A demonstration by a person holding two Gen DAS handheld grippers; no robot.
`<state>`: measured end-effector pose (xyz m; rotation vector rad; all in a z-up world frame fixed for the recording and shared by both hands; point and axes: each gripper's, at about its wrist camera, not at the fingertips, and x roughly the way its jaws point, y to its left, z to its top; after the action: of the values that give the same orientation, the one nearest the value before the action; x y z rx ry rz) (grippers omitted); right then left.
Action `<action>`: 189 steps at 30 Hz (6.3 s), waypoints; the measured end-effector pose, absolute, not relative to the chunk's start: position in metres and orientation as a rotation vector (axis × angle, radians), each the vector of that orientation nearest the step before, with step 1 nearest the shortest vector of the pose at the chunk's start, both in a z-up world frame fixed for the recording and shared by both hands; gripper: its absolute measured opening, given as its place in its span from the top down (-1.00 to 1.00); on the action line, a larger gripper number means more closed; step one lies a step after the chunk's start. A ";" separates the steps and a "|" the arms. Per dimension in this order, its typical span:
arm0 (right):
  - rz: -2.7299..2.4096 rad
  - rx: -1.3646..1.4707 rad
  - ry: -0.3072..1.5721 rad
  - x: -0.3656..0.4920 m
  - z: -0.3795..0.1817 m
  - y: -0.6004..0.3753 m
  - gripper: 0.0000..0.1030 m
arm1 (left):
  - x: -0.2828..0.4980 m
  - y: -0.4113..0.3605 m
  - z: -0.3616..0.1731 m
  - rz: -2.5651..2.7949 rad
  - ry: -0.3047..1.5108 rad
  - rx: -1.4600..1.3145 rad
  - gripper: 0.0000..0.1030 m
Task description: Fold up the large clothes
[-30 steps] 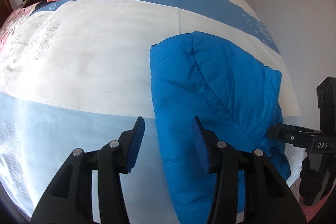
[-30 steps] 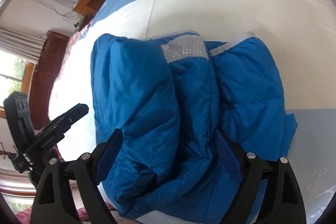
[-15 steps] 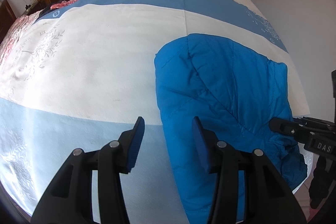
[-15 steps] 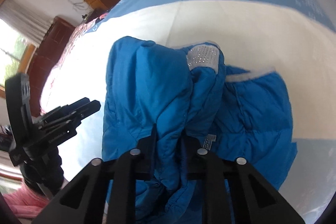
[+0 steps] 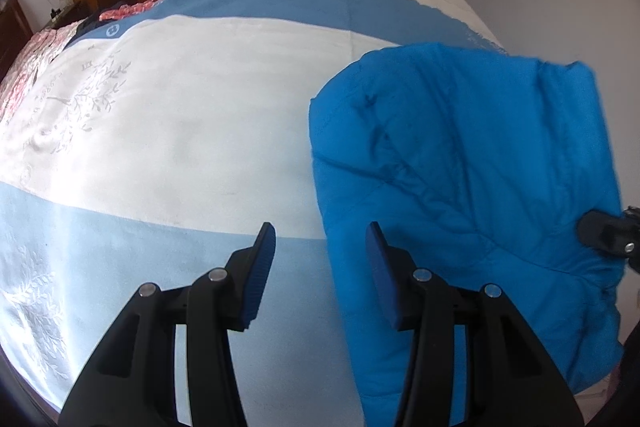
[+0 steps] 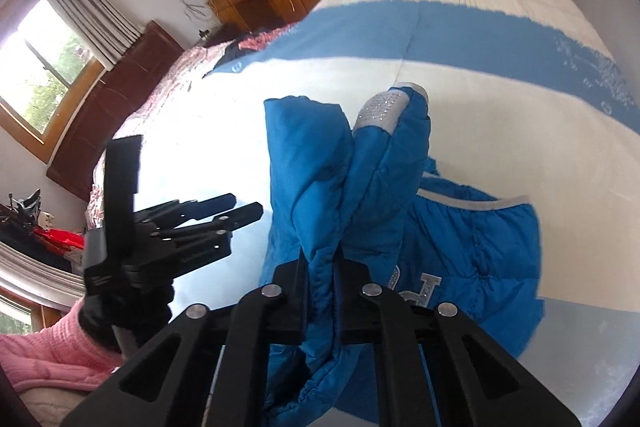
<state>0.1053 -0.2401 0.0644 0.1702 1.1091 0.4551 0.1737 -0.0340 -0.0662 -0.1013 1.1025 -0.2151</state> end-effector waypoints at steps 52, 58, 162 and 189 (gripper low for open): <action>0.209 0.276 0.964 0.090 0.007 -0.346 0.45 | 0.211 -0.159 -0.073 -0.556 1.158 -0.070 0.08; 0.142 0.288 1.061 0.130 -0.033 -0.366 0.54 | 0.251 -0.197 -0.101 -0.539 1.225 -0.018 0.10; 0.185 0.480 1.068 0.026 -0.046 -0.385 -0.83 | 0.128 -0.140 -0.090 -0.425 1.171 -0.044 -0.75; 0.438 0.718 1.154 0.051 -0.126 -0.409 -0.92 | 0.153 -0.148 -0.154 -0.662 1.279 -0.225 -0.87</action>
<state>0.0508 -0.4091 -0.1260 0.7176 1.1541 0.4382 0.1533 -0.1476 -0.1543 -0.2251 1.2791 -0.6620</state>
